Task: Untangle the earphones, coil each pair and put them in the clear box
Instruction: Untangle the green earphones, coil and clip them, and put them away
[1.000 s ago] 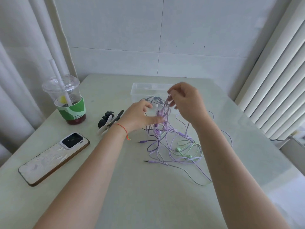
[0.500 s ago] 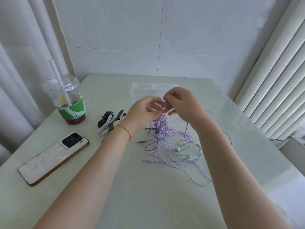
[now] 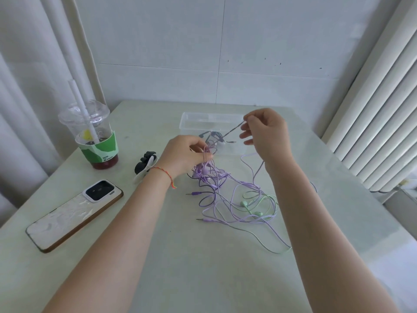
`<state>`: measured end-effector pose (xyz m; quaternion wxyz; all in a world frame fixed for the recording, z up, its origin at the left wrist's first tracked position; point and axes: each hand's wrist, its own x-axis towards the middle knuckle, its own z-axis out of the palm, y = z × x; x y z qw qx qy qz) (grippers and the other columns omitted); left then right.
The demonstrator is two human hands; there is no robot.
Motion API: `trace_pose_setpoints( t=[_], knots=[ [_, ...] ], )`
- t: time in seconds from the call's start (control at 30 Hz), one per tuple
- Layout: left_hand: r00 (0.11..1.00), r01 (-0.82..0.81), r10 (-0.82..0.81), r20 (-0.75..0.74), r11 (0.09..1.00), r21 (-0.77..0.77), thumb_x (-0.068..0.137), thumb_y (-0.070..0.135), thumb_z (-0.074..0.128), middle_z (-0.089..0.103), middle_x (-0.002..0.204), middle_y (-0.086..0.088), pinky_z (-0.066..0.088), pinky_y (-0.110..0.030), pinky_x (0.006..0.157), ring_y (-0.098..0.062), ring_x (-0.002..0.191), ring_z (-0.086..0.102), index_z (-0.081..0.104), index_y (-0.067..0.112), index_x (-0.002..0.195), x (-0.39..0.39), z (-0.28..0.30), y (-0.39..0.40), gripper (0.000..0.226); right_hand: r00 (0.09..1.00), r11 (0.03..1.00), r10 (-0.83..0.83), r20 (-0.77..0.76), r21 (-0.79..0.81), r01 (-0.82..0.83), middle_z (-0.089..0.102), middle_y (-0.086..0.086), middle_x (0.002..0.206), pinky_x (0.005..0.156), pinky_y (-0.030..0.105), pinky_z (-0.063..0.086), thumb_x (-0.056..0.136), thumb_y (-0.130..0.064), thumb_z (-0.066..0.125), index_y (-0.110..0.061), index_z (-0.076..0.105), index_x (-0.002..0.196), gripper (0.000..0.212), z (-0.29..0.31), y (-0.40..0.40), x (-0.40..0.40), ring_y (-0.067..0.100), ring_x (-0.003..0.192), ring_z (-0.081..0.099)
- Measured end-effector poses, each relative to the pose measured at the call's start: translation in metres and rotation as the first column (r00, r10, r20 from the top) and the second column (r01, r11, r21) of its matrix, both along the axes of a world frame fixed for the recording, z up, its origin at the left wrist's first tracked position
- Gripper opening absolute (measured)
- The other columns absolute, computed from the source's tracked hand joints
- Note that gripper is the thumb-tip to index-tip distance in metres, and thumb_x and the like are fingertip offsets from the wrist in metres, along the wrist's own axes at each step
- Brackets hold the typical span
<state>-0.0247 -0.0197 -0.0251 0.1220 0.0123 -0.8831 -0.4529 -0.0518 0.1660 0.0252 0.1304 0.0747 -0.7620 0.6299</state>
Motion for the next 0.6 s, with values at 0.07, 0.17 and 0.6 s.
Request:
trace_pose_setpoints(
  t=[0.07,0.17,0.6],
  knots=[
    [0.999,-0.024,0.026,-0.037,0.999,0.034,0.077,0.028,0.082,0.069,0.067,0.008,0.048,-0.021,0.065,-0.005,0.058,0.059,0.07,0.027,0.075,0.0,0.001,-0.003,0.012,0.995,0.977,-0.056,0.088,0.209,0.036,0.069,0.009,0.077,0.063,0.037,0.052,0.083,-0.009,0.046,-0.003,0.064,0.086,0.019,-0.007,0.008,-0.008,0.022,0.063,0.063],
    [0.998,-0.032,0.04,-0.056,0.99,0.134,0.077,0.028,0.082,0.065,0.053,0.005,0.044,-0.015,0.05,-0.007,0.047,0.055,0.072,0.018,0.077,0.002,0.004,-0.003,0.014,0.976,0.825,-0.174,0.128,0.561,0.073,0.07,0.017,0.094,0.074,0.044,0.055,0.08,-0.01,0.045,0.0,0.064,0.091,0.024,-0.015,0.018,-0.015,0.028,0.071,0.057],
    [1.0,0.024,-0.026,-0.016,0.997,-0.076,0.078,0.022,0.079,0.066,0.068,0.011,0.044,-0.019,0.062,0.002,0.055,0.054,0.071,0.022,0.079,0.0,-0.004,0.013,0.008,0.943,0.55,0.238,0.232,0.768,-0.327,0.067,-0.003,0.115,0.087,0.025,0.044,0.087,-0.014,0.051,-0.022,0.066,0.113,0.031,-0.016,0.003,0.0,0.017,0.105,0.06]
  ],
)
